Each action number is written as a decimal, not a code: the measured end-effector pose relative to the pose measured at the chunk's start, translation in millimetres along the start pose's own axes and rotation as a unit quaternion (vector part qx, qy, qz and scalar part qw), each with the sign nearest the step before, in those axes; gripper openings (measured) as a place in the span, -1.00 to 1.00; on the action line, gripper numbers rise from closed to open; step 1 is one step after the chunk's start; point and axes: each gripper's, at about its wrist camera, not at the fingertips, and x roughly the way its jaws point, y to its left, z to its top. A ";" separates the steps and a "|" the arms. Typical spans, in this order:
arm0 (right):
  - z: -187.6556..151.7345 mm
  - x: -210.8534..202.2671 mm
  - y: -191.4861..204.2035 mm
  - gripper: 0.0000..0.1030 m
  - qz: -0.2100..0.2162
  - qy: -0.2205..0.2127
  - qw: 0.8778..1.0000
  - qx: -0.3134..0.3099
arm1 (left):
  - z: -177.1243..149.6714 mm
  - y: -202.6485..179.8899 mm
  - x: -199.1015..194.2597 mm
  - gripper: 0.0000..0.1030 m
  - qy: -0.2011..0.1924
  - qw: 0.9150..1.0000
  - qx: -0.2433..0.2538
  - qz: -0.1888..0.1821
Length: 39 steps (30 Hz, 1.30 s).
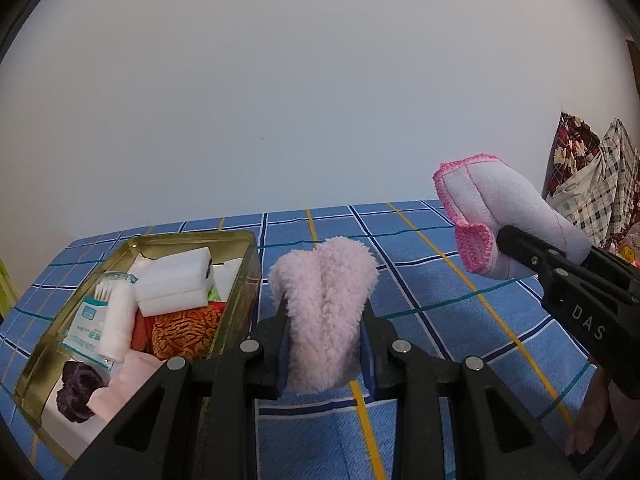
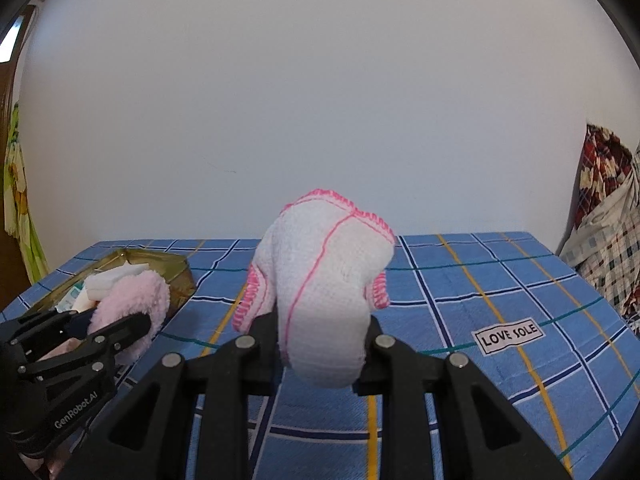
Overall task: Organize soft objects
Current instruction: 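Lift the sock and fluffy pad and carry both over the gold tin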
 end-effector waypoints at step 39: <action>-7.8 -20.9 44.5 -0.53 0.030 -0.011 0.999 -0.026 | -19.7 38.5 -52.0 -0.41 -0.044 0.998 -0.024 0.025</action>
